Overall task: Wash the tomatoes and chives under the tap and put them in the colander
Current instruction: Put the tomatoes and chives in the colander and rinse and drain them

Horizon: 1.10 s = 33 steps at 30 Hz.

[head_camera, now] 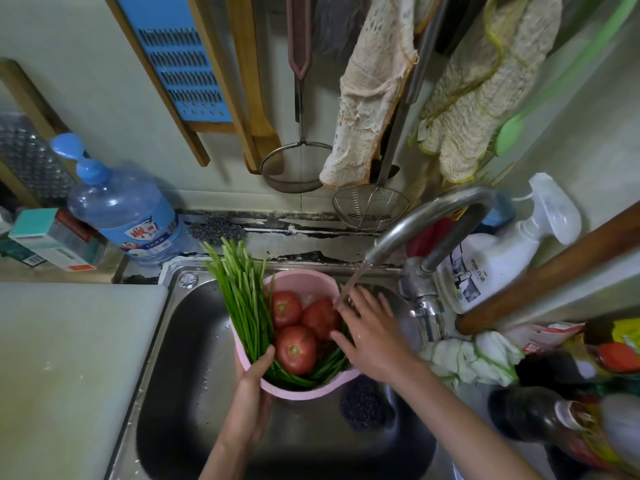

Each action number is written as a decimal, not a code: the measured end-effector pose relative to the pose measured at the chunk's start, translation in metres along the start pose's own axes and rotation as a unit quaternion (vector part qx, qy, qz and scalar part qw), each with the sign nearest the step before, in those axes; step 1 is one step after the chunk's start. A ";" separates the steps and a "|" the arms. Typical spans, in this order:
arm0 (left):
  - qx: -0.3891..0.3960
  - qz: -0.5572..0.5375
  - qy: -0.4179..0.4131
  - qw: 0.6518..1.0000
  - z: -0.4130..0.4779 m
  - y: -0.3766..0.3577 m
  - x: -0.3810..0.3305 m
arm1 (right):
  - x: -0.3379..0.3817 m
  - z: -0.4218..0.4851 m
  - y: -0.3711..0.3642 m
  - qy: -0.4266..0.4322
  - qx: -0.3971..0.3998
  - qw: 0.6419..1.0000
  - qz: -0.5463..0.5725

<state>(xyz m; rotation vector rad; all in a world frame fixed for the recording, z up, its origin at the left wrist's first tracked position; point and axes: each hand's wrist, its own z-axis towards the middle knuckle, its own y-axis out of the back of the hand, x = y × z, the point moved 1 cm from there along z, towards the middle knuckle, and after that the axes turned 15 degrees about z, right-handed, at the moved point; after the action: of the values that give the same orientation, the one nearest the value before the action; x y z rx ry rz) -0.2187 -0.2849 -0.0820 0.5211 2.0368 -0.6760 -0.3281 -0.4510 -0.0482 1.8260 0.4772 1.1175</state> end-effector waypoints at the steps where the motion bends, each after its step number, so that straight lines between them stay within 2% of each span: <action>1: -0.014 -0.001 -0.007 1.000 -0.002 -0.001 0.001 | -0.008 -0.004 -0.010 -0.002 0.008 1.000 0.008; 3: -0.051 0.007 -0.025 0.998 -0.005 -0.002 -0.002 | -0.014 -0.013 -0.017 -0.002 -0.065 0.995 0.070; 6: -0.092 0.032 -0.030 0.995 -0.007 -0.001 -0.007 | -0.010 -0.027 -0.012 -0.023 -0.172 0.967 0.189; 10: -0.102 0.088 -0.038 0.990 -0.008 0.000 -0.010 | -0.022 -0.046 -0.006 -0.053 -0.250 0.939 0.231; 12: -0.096 0.084 -0.041 0.991 -0.005 -0.002 -0.011 | -0.030 -0.053 -0.003 -0.073 -0.254 0.934 0.241; 17: -0.024 -0.088 0.055 0.994 0.000 -0.015 -0.003 | -0.042 -0.058 0.013 -0.113 -0.269 0.923 0.251; 19: -0.015 -0.120 0.077 0.990 -0.002 -0.021 0.001 | -0.048 -0.056 0.023 -0.131 -0.278 0.916 0.257; 29: -0.003 -0.095 0.118 0.989 0.000 -0.022 0.000 | -0.055 -0.033 0.037 -0.196 -0.265 0.911 0.247; 33: 0.003 -0.109 0.108 0.988 -0.007 -0.014 -0.001 | -0.041 -0.037 0.046 -0.186 -0.199 0.929 0.252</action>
<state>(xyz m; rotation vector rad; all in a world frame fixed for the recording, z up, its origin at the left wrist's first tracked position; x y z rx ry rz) -0.2307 -0.2907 -0.0740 0.3929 2.3198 -0.7834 -0.3863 -0.4848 -0.0233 1.7702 -0.4422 1.0605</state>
